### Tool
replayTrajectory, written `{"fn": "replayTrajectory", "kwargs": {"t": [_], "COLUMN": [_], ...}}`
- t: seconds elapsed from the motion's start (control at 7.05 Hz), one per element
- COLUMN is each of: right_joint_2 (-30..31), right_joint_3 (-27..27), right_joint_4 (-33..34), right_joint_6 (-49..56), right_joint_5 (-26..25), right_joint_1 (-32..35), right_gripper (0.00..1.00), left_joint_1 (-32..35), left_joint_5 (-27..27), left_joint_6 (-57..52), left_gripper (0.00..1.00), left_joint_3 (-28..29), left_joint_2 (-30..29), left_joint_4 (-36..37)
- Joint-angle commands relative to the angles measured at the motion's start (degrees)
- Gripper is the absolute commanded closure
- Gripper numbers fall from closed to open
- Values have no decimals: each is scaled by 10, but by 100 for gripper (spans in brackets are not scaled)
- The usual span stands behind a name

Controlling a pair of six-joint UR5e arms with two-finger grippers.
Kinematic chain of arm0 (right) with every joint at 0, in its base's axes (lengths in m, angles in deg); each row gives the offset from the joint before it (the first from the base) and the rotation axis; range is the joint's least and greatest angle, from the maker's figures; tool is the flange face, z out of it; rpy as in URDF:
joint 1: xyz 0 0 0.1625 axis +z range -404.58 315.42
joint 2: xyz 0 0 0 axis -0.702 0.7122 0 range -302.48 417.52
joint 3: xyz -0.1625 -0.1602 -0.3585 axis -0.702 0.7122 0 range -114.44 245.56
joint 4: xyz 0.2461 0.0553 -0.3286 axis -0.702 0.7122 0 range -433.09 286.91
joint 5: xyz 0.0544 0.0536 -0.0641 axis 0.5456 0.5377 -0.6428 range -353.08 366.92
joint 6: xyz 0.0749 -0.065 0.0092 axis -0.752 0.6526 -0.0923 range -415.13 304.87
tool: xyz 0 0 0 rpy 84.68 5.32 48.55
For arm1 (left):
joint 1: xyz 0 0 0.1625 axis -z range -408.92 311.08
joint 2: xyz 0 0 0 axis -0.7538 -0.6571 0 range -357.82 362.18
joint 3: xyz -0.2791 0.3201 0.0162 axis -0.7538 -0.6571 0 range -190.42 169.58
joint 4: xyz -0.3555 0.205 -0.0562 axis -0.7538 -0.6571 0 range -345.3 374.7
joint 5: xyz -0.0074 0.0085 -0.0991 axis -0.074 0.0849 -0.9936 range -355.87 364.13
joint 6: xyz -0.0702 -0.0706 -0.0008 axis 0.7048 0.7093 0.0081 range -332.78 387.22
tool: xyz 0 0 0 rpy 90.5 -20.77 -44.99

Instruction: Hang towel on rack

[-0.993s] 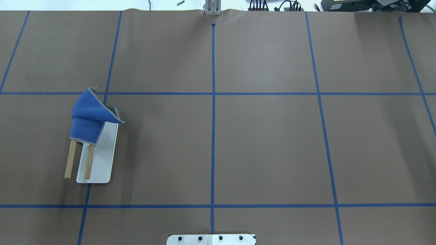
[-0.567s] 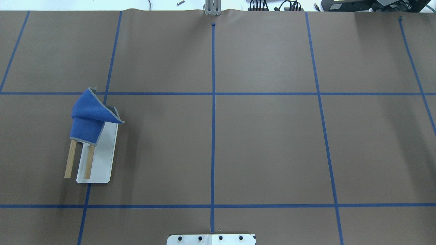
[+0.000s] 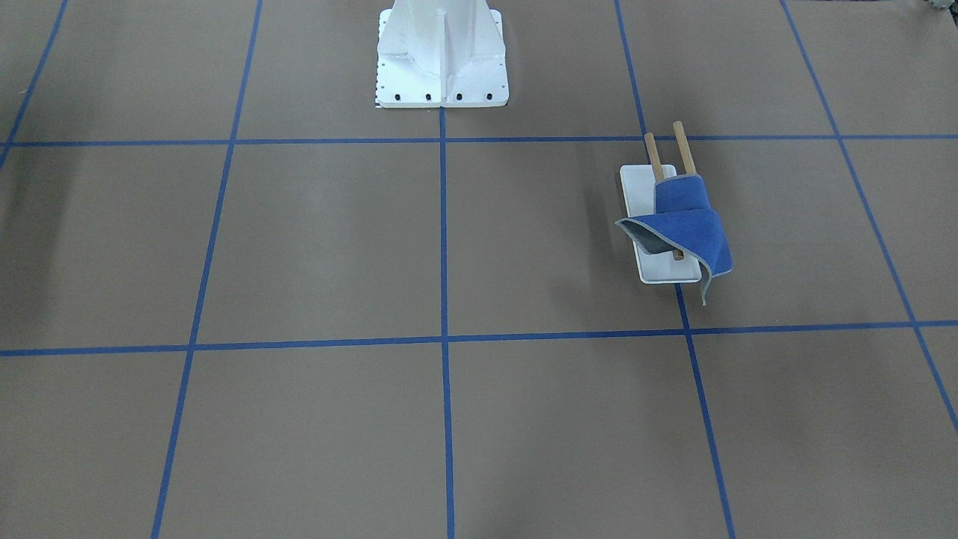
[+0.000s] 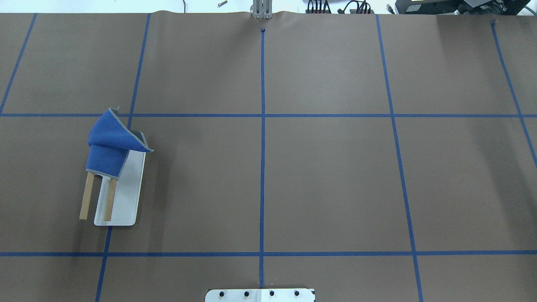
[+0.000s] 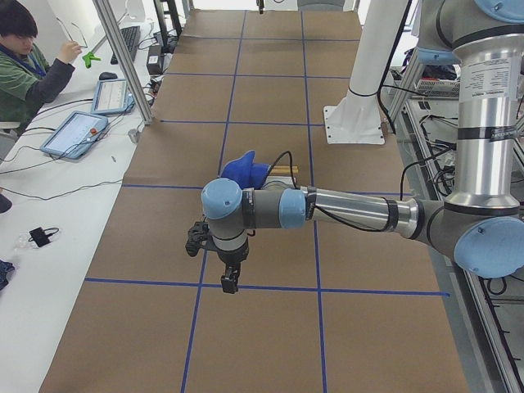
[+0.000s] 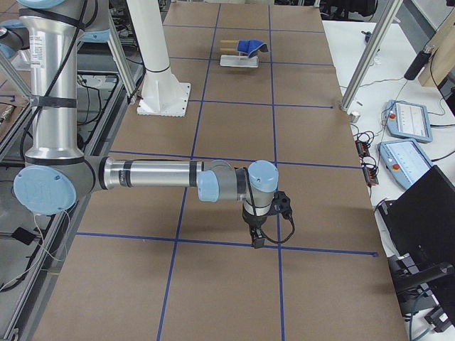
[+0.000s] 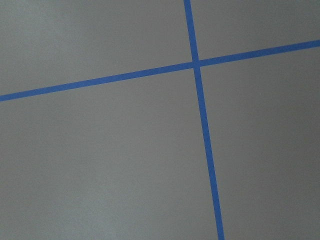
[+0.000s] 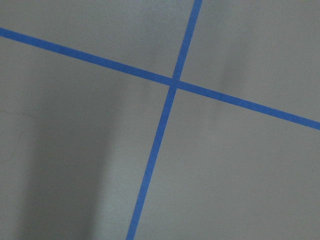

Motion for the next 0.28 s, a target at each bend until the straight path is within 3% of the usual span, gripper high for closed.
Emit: {"fn": "replayTrajectory", "kwargs": {"t": [0.0,0.14], "right_joint_2": [0,0], "right_joint_3": [-1,-1], "right_joint_4": [0,0], "right_joint_6": [0,0], "right_joint_5": [0,0], "right_joint_1": [0,0], "right_gripper": [0,0], "left_joint_1": [0,0], "left_joint_5": [0,0], "left_joint_6": [0,0], "left_gripper": [1,1], "left_joint_3": [1,0], "left_joint_2": [1,4], "left_joint_4": [1,-1]}}
